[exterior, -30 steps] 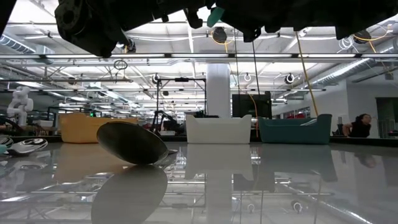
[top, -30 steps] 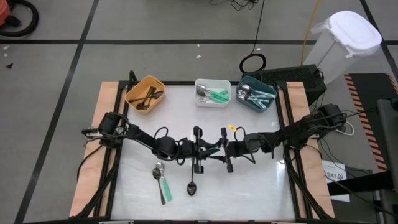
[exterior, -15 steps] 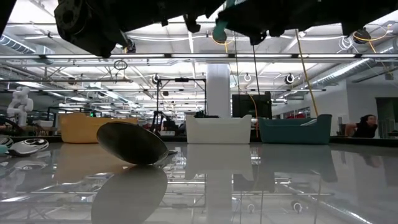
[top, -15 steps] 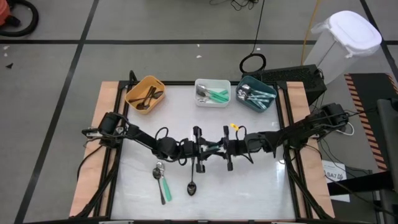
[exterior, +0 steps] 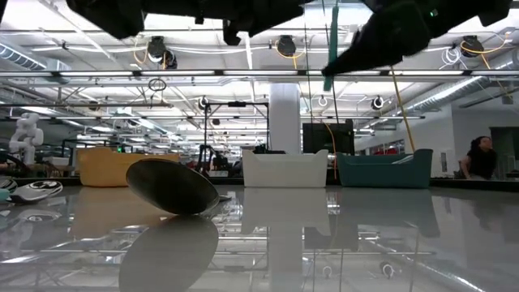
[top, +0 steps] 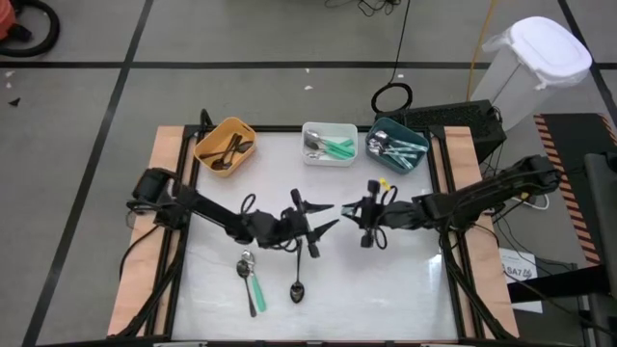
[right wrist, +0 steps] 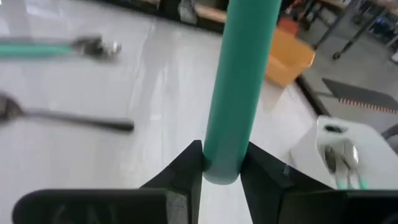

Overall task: Sort silverware by color (type)
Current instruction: Put the blue spoon into the white bin

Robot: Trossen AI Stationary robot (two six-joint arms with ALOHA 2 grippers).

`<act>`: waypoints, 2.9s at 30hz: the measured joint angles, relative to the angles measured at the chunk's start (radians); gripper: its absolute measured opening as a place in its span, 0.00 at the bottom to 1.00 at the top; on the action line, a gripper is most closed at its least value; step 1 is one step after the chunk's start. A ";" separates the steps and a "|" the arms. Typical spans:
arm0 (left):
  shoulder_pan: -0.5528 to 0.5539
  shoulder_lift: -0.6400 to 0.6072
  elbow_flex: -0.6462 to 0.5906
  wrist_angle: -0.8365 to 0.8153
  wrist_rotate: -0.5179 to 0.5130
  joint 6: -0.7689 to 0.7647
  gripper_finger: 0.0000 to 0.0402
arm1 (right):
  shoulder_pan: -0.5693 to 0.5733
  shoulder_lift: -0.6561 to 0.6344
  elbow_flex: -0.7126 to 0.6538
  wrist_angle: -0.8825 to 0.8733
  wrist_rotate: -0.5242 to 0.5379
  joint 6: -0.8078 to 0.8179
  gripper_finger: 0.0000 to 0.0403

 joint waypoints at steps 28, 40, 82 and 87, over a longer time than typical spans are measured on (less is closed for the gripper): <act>0.072 -0.051 0.018 -0.394 0.366 -0.162 0.48 | -0.041 0.156 0.000 -0.002 -0.345 -0.104 0.21; 0.086 0.053 0.100 -0.403 0.404 -0.137 0.48 | -0.041 0.156 0.000 0.002 -0.397 -0.108 0.21; 0.011 0.034 0.113 -0.126 -0.291 -0.200 0.09 | 0.000 0.071 0.000 0.117 0.195 0.054 0.44; 0.007 0.034 0.113 -0.072 -0.301 -0.219 0.09 | 0.031 0.101 0.000 0.150 0.306 0.004 0.44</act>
